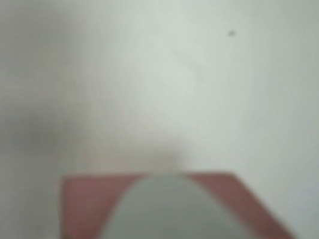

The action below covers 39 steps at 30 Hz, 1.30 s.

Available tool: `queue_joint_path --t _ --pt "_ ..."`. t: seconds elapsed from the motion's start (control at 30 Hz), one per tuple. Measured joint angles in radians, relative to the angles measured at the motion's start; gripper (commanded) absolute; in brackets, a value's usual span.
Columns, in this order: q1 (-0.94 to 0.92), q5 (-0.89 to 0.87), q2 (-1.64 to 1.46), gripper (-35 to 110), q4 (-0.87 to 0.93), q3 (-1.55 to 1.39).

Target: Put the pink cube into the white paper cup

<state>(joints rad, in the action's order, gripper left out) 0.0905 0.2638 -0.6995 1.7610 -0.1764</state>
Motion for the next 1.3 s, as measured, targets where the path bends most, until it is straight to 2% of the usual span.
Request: queue_joint_path --t 0.3,0.53,1.3 --pt "-0.097 0.078 -0.367 13 0.0 -0.371" --pt "-0.179 0.135 -0.566 13 0.0 -0.543" --pt "-0.405 0.252 -0.723 13 0.0 -0.721"
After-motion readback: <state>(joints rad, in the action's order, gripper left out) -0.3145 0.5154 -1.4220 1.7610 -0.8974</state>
